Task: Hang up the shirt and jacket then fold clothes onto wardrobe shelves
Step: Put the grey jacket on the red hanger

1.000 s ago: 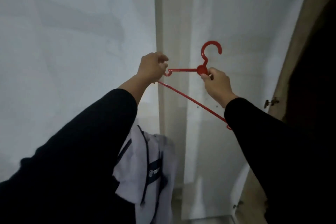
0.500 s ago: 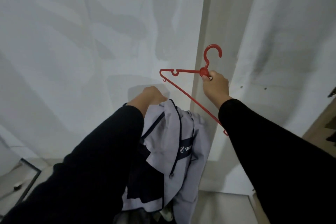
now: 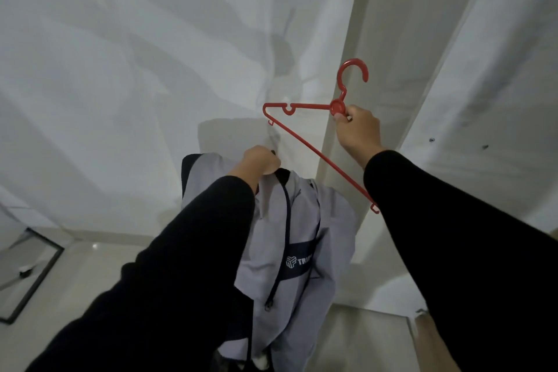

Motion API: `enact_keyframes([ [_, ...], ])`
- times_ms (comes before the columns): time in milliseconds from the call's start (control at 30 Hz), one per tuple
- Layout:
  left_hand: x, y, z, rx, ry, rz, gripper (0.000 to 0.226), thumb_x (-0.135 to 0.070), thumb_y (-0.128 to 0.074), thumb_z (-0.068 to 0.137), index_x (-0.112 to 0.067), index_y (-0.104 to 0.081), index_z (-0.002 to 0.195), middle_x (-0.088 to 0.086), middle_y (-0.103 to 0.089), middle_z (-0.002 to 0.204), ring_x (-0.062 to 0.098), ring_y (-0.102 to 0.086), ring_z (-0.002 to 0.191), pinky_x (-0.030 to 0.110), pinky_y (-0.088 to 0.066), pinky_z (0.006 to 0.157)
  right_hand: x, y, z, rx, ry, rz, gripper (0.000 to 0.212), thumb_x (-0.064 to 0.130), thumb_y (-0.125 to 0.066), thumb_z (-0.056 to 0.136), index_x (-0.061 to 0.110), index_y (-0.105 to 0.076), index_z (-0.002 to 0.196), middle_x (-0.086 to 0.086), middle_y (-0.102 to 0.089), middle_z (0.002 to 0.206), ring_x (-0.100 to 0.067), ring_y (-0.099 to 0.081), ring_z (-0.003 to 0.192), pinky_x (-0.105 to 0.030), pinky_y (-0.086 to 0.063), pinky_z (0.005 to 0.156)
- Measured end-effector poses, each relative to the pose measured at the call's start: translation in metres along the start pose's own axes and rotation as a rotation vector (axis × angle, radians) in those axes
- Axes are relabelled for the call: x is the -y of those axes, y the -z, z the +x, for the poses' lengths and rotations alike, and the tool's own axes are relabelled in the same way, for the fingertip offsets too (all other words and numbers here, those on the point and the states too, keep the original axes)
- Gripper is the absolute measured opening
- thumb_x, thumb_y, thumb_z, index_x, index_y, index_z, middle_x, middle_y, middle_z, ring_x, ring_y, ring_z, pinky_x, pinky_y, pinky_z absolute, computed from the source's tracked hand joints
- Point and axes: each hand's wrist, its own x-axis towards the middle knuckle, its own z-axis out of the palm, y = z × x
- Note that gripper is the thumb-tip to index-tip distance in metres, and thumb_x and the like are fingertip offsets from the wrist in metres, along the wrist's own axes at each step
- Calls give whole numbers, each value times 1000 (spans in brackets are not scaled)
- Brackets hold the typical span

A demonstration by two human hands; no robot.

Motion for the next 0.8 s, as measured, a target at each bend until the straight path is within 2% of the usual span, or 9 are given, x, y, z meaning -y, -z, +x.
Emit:
enact_keyframes([
  [67,5,5,8,21,61,-247,39,-25,-36,100,2,-49,124,17,-51,126,33,-49,120,38,-41,103,-1,-2,5,12,-2,7,16,26,-43,100,15,-53,93,3,-52,83,-16,-47,84,-26,-35,75],
  [133,12,9,16,37,97,-540,37,-29,-37,100,0,-56,115,17,-55,124,31,-55,112,40,-45,99,0,-4,6,20,1,28,24,26,-43,100,10,-60,103,0,-53,91,-17,-48,85,-26,-36,76],
  [233,24,20,16,39,131,-878,33,-34,-49,96,-11,-57,73,8,-58,79,17,-51,61,26,-44,58,5,-8,4,44,-7,34,32,26,-42,101,3,-61,113,-3,-56,94,-16,-50,85,-25,-37,76],
  [300,28,30,7,38,87,-1013,32,-34,-53,93,-13,-54,69,2,-51,64,12,-41,52,21,-36,47,10,-10,2,76,-11,43,33,26,-41,101,4,-62,115,-4,-59,98,-17,-52,88,-24,-38,77],
  [367,28,43,-6,15,13,-1095,26,-30,-52,94,-14,-56,74,0,-53,64,12,-45,54,17,-40,42,16,-12,-2,97,-9,40,33,25,-40,101,4,-62,114,-2,-56,97,-18,-53,90,-23,-36,77],
  [500,32,70,-23,-30,-52,-1243,20,-14,-41,97,-8,-59,91,9,-64,93,20,-63,83,28,-54,69,30,-14,-16,88,14,42,35,26,-37,102,5,-61,115,1,-52,98,-12,-45,87,-20,-33,78],
  [567,34,84,-33,-85,-32,-1180,23,-17,-38,99,-6,-57,91,9,-63,91,21,-62,83,30,-54,68,39,-12,-26,64,46,63,35,29,-35,103,7,-60,114,1,-52,97,-13,-46,87,-20,-32,77],
  [667,35,105,-44,-191,-20,-1043,29,-25,-38,100,-2,-55,104,9,-62,90,24,-61,87,34,-52,81,51,-3,-43,14,105,76,36,31,-35,103,8,-57,120,3,-54,101,-13,-48,92,-22,-33,79],
  [800,41,128,-68,-59,-106,-864,73,-57,-63,78,-2,-50,124,13,-58,121,31,-57,112,42,-47,100,64,15,-72,-54,119,101,37,31,-35,103,11,-57,123,-3,-61,120,-11,-48,97,-22,-33,83],
])
